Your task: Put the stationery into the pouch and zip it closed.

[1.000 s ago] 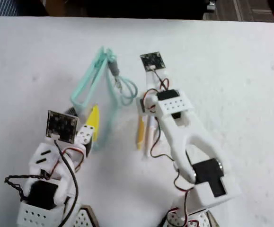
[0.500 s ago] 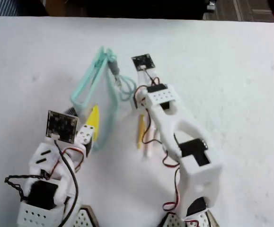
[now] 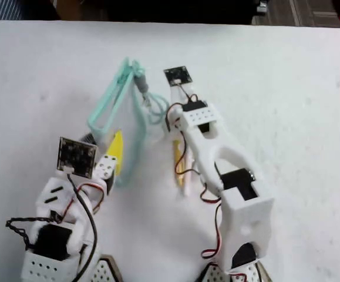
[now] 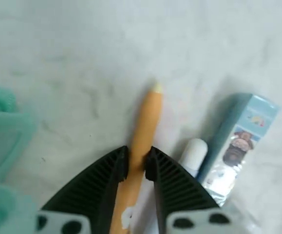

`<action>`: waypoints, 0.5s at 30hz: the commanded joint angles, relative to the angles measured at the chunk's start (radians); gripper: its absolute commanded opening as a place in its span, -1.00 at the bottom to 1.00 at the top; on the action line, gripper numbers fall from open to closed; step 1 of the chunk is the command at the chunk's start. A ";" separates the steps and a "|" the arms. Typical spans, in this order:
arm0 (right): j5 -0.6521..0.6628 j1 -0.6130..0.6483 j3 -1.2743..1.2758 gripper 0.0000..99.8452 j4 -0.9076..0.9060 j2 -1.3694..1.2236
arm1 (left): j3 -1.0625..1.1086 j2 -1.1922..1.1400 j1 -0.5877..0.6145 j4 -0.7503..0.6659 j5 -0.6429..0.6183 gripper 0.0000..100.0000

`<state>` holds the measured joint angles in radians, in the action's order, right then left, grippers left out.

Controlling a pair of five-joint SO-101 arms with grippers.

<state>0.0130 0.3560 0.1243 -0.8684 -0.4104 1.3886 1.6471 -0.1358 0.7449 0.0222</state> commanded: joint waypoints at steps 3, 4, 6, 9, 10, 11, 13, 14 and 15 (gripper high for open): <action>-0.009 -0.048 -0.037 -0.97 -0.068 0.048 | -0.009 -0.004 0.007 -0.028 -0.008 -0.76; -0.009 -0.048 -0.034 -0.97 -0.084 0.071 | -0.009 -0.004 0.007 -0.028 -0.008 -0.76; -0.009 -0.050 -0.025 -0.97 -0.102 0.117 | -0.009 -0.004 0.007 -0.029 -0.008 -0.76; -0.009 -0.054 0.026 -0.97 -0.085 0.180 | -0.009 -0.004 0.005 -0.028 -0.008 -0.76; -0.009 -0.054 0.044 -0.97 -0.074 0.199 | -0.009 -0.004 0.005 -0.028 -0.008 -0.76; -0.009 -0.054 0.063 -0.97 -0.067 0.216 | -0.009 -0.004 0.005 -0.028 -0.008 -0.76; -0.009 -0.054 0.094 -0.97 -0.054 0.257 | -0.009 -0.004 0.005 -0.028 -0.014 -0.76; -0.009 -0.054 0.103 -0.97 -0.054 0.278 | -0.009 -0.004 0.005 -0.025 -0.035 -0.76; -0.009 -0.054 0.117 -0.97 -0.056 0.305 | -0.012 -0.004 0.005 -0.023 -0.068 -0.76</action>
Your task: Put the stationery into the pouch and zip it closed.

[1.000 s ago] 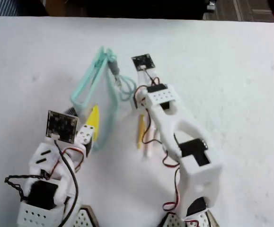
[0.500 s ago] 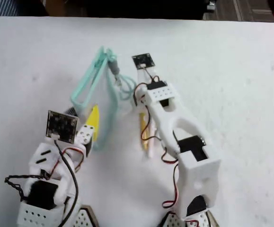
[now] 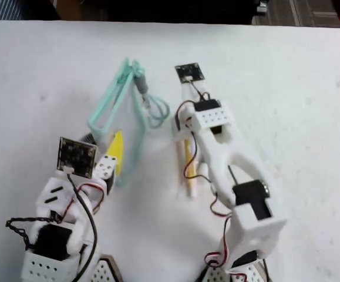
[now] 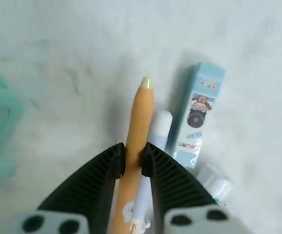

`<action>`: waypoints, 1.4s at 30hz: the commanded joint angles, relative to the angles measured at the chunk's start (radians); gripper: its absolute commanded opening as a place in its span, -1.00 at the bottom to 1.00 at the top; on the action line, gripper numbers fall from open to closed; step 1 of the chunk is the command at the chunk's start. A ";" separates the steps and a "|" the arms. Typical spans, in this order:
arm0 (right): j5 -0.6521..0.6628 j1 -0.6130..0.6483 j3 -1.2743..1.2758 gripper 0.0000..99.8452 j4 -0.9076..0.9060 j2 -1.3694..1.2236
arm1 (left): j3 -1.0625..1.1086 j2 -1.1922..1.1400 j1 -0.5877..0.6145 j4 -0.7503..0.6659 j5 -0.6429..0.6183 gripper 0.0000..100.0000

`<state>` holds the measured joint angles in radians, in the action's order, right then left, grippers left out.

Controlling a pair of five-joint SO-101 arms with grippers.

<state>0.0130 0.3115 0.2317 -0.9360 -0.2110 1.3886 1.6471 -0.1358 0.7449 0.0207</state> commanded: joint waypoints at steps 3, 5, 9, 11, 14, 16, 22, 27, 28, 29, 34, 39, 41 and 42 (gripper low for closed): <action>-0.008 -0.010 0.063 -0.97 0.008 0.197 | -0.014 -0.004 0.010 -0.023 -0.129 -0.75; -0.006 -0.008 0.110 -0.97 0.008 0.286 | -0.014 -0.004 0.007 -0.023 -0.127 -0.75; -0.008 -0.005 0.216 -0.97 0.013 0.504 | -0.014 -0.004 0.005 -0.023 -0.129 -0.75; -0.008 -0.005 0.275 -0.97 0.022 0.618 | -0.014 -0.004 0.005 -0.023 -0.129 -0.75; -0.002 -0.004 0.390 -0.97 0.079 0.773 | -0.014 -0.004 -0.015 -0.021 -0.127 -0.75; 0.000 -0.004 0.466 -0.97 0.140 0.871 | -0.009 -0.004 -0.050 -0.014 -0.126 -0.75; 0.000 -0.005 0.454 -0.97 0.156 1.156 | -0.014 -0.004 -0.091 0.014 -0.055 -0.75; 0.000 0.067 0.270 -0.97 0.068 1.333 | -0.018 -0.004 -0.099 0.057 -0.052 -0.60; 0.000 0.088 0.236 -0.97 0.064 1.353 | -0.026 -0.004 -0.097 0.064 -0.054 -0.57; 0.000 0.111 0.203 -0.97 0.064 1.368 | -0.034 -0.004 -0.094 0.077 -0.054 -0.58; 0.000 0.168 0.081 -0.97 0.108 1.372 | -0.054 -0.004 -0.091 0.097 -0.054 -0.60; 0.000 0.206 0.075 -0.97 0.306 1.349 | -0.054 -0.004 -0.097 0.097 -0.054 -0.60; 0.000 0.217 0.052 -0.97 0.340 1.305 | -0.054 -0.004 -0.097 0.097 -0.054 -0.60; 0.000 0.225 0.035 -0.97 0.338 1.279 | -0.054 -0.004 -0.097 0.097 -0.054 -0.60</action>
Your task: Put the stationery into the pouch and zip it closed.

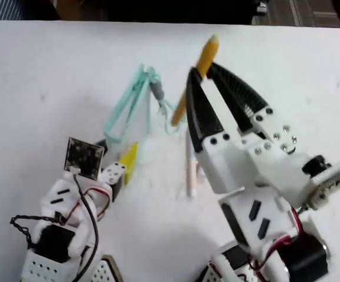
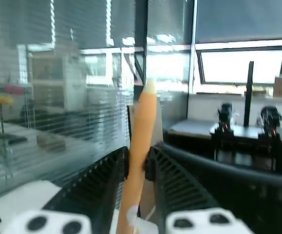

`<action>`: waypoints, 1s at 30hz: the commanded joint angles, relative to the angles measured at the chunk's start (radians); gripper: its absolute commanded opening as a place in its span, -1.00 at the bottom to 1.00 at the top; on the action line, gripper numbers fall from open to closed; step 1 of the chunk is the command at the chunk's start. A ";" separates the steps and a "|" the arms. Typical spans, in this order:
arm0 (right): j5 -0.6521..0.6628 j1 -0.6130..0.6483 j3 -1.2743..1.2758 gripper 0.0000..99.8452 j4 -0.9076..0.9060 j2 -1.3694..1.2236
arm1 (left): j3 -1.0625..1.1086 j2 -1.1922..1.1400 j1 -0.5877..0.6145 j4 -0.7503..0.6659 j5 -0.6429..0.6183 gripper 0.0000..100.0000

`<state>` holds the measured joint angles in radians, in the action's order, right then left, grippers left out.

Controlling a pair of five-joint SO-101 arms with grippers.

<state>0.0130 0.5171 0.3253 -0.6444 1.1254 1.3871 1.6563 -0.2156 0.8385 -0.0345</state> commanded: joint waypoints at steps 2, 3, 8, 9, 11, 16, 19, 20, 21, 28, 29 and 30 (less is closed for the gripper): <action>0.000 0.024 -0.089 -0.97 0.047 -0.111 | -0.052 -0.013 -0.018 0.003 0.002 -0.60; -0.003 0.024 -0.103 -0.97 0.047 -0.137 | -0.052 -0.013 -0.018 0.003 0.002 -0.60; -0.006 0.024 -0.133 -0.97 0.047 -0.213 | -0.052 -0.013 -0.018 0.002 0.002 -0.60; -0.006 0.024 -0.133 -0.97 0.047 -0.217 | -0.052 -0.013 -0.018 0.002 0.002 -0.60; -0.008 0.025 -0.132 -0.97 0.047 -0.225 | -0.052 -0.013 -0.018 -0.002 0.002 -0.60; -0.008 0.065 -0.123 -0.97 0.039 -0.226 | -0.052 -0.013 -0.015 -0.003 0.002 -0.60; -0.002 0.110 -0.091 -0.97 0.036 -0.226 | -0.052 -0.013 -0.012 -0.003 0.002 -0.60; -0.002 0.119 -0.081 -0.97 0.042 -0.226 | -0.052 -0.013 -0.012 -0.003 0.002 -0.60; -0.002 0.125 -0.075 -0.97 0.050 -0.229 | -0.052 -0.013 -0.012 -0.003 0.002 -0.60; -0.003 0.165 -0.091 -0.97 0.110 -0.337 | -0.052 -0.013 -0.012 -0.003 0.002 -0.60; -0.002 0.173 -0.094 -0.97 0.111 -0.363 | -0.052 -0.013 -0.012 -0.003 0.002 -0.60; -0.002 0.174 -0.095 -0.97 0.113 -0.387 | -0.052 -0.013 -0.012 -0.003 0.002 -0.60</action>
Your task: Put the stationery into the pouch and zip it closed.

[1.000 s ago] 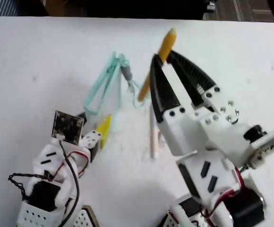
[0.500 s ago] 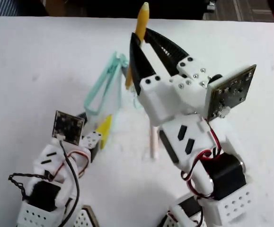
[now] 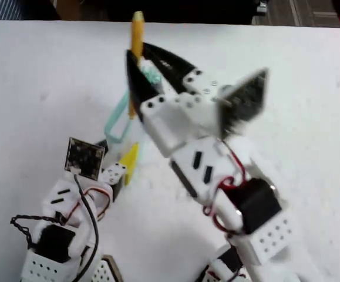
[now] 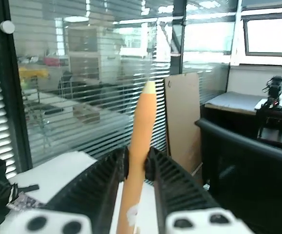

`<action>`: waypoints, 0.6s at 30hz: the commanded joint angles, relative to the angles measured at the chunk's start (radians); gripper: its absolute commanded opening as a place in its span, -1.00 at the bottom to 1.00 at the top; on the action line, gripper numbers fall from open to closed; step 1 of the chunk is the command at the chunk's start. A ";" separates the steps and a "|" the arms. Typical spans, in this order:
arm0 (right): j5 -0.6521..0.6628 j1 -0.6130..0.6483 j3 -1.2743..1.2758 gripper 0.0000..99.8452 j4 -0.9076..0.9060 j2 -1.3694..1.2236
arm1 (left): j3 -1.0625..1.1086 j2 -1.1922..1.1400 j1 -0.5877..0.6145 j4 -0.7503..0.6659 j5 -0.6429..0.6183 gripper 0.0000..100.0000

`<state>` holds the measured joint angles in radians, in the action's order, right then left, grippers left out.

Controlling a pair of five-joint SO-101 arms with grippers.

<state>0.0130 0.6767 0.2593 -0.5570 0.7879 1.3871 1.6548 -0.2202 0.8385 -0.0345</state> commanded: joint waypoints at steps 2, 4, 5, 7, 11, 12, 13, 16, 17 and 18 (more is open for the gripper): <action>-0.002 0.016 -0.031 -0.97 0.042 -0.091 | -0.052 -0.012 -0.007 -0.003 0.002 -0.60; -0.002 0.016 -0.031 -0.97 0.045 -0.119 | -0.052 -0.012 -0.007 -0.003 0.002 -0.60; -0.002 0.016 -0.029 -0.97 0.042 -0.130 | -0.052 -0.012 -0.007 -0.003 0.002 -0.60; -0.002 0.015 -0.023 -0.97 0.039 -0.133 | -0.052 -0.012 -0.007 -0.003 0.002 -0.60; -0.002 0.015 -0.028 -0.97 -0.030 -0.133 | -0.052 -0.012 -0.007 -0.003 0.002 -0.60; 0.000 0.015 -0.028 -0.97 -0.056 -0.133 | -0.052 -0.012 -0.007 -0.003 0.002 -0.60; 0.000 0.015 -0.029 -0.96 -0.081 -0.133 | -0.052 -0.012 -0.007 -0.003 0.002 -0.60; 0.000 0.015 -0.029 -0.94 -0.127 -0.133 | -0.052 -0.012 -0.007 -0.003 0.002 -0.60; 0.000 0.015 -0.029 -0.91 -0.137 -0.133 | -0.052 -0.012 -0.007 -0.003 0.000 -0.60; 0.000 0.018 -0.029 -0.84 -0.145 -0.133 | -0.052 -0.012 -0.007 -0.003 0.000 -0.60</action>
<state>0.0130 0.6874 0.2593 -0.6828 0.6544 1.3871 1.6548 -0.2202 0.8385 -0.0345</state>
